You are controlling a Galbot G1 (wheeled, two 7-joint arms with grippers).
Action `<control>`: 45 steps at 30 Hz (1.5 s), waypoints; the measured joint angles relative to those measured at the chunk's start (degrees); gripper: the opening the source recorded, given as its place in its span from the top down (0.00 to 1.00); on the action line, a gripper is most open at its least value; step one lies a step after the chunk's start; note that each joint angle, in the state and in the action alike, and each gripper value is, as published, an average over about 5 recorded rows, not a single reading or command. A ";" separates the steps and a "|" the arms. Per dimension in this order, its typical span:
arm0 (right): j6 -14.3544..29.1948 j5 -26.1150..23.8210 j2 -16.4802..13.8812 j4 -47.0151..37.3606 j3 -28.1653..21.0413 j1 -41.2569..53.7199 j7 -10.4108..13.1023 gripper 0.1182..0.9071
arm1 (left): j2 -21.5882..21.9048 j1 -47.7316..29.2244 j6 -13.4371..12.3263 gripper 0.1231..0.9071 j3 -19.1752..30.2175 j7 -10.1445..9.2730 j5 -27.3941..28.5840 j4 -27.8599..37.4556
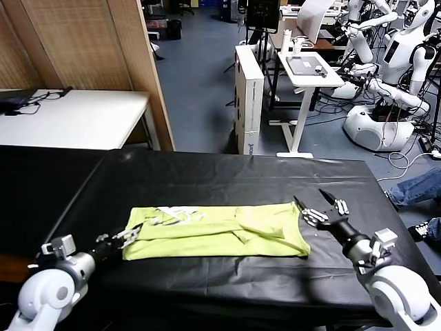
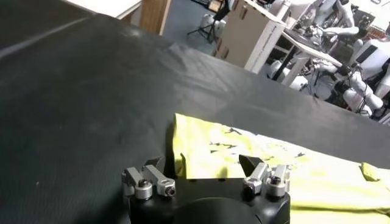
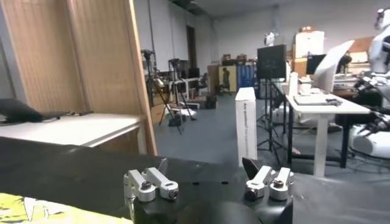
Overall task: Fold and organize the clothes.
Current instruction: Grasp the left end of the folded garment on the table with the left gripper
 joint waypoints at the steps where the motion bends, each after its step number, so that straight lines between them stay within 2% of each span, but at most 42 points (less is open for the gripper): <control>1: -0.01 -0.03 0.08 0.08 0.10 -0.17 0.02 0.00 | -0.16 0.12 -0.08 0.00 -0.01 0.18 0.31 0.06; 15: -0.35 -0.22 -0.01 0.66 0.43 -0.79 0.06 0.00 | -1.77 -0.05 -0.36 0.00 0.68 1.82 1.64 1.52; 25: -0.39 -0.69 0.21 0.70 0.19 -0.85 -0.03 0.00 | -2.60 -0.01 0.60 0.02 1.31 2.54 1.62 1.02; 29: -0.34 -1.37 0.60 0.71 -0.02 -1.11 -0.13 0.00 | -2.90 -0.32 0.40 0.16 1.57 2.20 1.80 1.29; 36: -0.25 -2.23 0.92 0.92 -0.30 -1.32 -0.30 0.00 | -3.03 -0.72 0.16 0.69 1.69 1.94 1.71 2.32; 39: -0.21 -2.79 1.28 0.92 -0.61 -1.21 -0.33 0.00 | -2.93 -0.69 0.15 0.85 1.72 1.94 1.48 2.18; 42: -0.18 -3.23 1.66 0.92 -0.90 -1.13 -0.34 0.00 | -2.69 -0.57 -0.16 0.94 1.66 1.93 1.66 1.92; 45: -0.08 -3.56 1.92 0.87 -1.02 -1.02 -0.26 0.00 | -2.21 -0.29 -0.68 0.93 1.33 1.80 2.45 1.52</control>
